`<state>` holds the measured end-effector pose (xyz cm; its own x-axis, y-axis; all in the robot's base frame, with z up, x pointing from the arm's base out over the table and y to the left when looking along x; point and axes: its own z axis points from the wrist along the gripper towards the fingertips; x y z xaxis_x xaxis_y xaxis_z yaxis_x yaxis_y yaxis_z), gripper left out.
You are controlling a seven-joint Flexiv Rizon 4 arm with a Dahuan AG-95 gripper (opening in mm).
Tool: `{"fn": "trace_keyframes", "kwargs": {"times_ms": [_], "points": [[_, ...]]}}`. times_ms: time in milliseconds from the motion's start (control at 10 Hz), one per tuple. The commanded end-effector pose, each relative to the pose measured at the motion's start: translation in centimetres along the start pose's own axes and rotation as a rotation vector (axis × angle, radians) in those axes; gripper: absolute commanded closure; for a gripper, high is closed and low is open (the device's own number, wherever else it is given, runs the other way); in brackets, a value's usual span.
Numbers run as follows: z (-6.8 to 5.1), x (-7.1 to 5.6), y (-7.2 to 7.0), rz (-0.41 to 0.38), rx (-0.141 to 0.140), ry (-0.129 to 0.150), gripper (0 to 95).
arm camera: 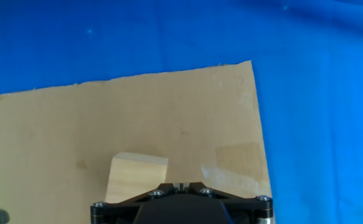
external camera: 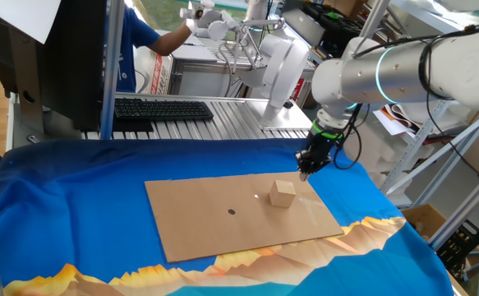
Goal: Hold a small block with the gripper and sweep it from left to right on the table
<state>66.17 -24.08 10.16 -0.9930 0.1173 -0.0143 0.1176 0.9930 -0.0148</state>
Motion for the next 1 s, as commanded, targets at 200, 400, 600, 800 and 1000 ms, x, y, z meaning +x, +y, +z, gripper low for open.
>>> {"fn": "trace_keyframes", "kwargs": {"times_ms": [200, 400, 600, 800, 1000], "points": [[0.8, -0.8, 0.6, 0.011, -0.008, 0.001, 95.0], [1.1, -1.1, 0.8, 0.009, -0.007, 0.001, 95.0], [1.4, -1.3, 1.1, 0.005, -0.004, -0.002, 95.0], [1.4, -1.3, 1.2, 0.015, 0.0, -0.014, 95.0], [1.2, -1.1, 1.7, 0.044, 0.004, -0.014, 95.0]]}}
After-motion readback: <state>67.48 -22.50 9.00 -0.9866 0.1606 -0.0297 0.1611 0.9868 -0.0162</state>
